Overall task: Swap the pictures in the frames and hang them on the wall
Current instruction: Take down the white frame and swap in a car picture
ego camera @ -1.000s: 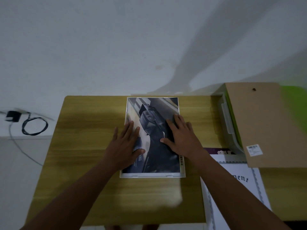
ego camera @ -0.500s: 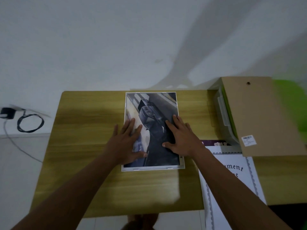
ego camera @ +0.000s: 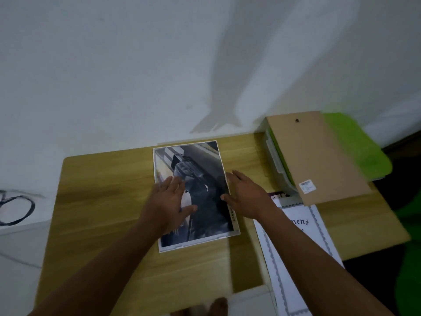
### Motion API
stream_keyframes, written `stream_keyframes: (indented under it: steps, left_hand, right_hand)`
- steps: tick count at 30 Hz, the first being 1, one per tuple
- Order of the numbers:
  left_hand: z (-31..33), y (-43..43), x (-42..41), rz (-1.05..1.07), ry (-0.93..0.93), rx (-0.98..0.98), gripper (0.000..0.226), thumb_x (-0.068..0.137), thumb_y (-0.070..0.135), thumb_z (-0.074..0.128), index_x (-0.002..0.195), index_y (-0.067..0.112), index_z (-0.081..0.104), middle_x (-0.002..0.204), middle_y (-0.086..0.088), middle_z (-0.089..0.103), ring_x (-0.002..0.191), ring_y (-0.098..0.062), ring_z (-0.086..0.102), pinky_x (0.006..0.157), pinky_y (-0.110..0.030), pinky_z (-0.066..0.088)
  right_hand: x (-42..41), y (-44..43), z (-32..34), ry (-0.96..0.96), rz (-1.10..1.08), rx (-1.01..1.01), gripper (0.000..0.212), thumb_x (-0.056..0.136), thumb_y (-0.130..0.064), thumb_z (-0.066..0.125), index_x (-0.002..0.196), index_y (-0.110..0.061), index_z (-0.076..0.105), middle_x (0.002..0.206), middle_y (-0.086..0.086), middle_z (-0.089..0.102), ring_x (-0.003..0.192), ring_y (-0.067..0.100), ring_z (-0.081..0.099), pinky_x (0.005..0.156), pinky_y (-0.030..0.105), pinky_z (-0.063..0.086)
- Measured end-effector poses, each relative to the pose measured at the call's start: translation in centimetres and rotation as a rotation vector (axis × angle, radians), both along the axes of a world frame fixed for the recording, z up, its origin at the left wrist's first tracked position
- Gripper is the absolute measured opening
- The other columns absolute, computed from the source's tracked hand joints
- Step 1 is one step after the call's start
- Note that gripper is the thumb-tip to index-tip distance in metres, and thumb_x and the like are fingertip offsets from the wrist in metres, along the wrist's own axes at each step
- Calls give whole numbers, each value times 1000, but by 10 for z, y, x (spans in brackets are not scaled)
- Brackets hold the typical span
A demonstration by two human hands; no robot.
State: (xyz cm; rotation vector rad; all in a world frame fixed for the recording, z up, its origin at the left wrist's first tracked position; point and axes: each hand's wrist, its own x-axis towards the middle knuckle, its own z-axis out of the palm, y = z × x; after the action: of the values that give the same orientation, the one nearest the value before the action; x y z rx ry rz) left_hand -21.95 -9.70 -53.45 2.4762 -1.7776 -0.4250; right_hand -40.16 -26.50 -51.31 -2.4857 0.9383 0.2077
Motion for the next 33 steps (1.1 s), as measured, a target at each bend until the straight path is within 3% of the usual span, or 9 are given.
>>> stream_keyframes:
  steps: [2,6,11,16,21,25,29,33]
  left_hand:
    - [21,-20,-12,43,111,-36,72,93,63,37,148,17,31,156,-4,30,143,-23,27,116,-41,27]
    - [57,-69,-49,7,181,-225,47,93,52,48,129,21,52,128,-1,59,114,-17,54,94,-29,44]
    - [75,-139,-106,41,292,-283,54,94,44,54,137,12,51,135,-8,57,124,-23,52,104,-34,41]
    - [83,-195,-163,176,425,-299,49,89,37,63,129,8,59,123,-8,66,111,-20,62,95,-29,47]
    - [78,-228,-200,366,467,-248,51,87,36,67,128,7,59,120,-9,67,107,-19,62,81,-16,36]
    - [71,-238,-225,488,505,-235,43,87,26,68,122,1,61,113,-11,67,87,-16,57,78,-20,40]
    - [63,-244,-236,595,585,-247,61,80,19,76,133,1,52,124,-14,62,107,-25,61,93,-31,49]
    - [66,-246,-238,729,740,-288,74,67,1,83,133,3,51,111,-9,64,91,-21,62,83,-31,54]
  right_hand:
    - [-11,-10,20,-10,-50,-47,61,96,-42,55,148,-19,33,154,5,35,134,26,43,102,39,45]
    - [-44,-41,53,-28,-148,-122,56,98,-44,52,144,-14,41,143,9,48,125,28,50,95,39,46]
    - [-103,-100,77,-61,-241,-190,54,97,-40,54,142,-12,45,134,12,53,121,31,53,91,39,48]
    - [-165,-168,76,12,-313,-159,56,94,-36,60,140,-7,47,136,16,52,122,33,53,96,37,45]
    - [-209,-217,61,90,-378,-121,58,90,-37,67,135,-5,49,131,21,49,121,40,50,96,45,46]
    - [-228,-235,47,127,-414,-65,56,88,-34,63,133,-4,49,129,22,48,117,43,51,97,46,46]
    - [-230,-241,38,57,-446,-23,56,83,-34,69,129,-7,52,126,21,54,113,41,55,95,44,48]
    - [-225,-244,36,-44,-520,51,68,75,-33,80,132,-9,52,129,19,58,117,36,56,96,40,49]
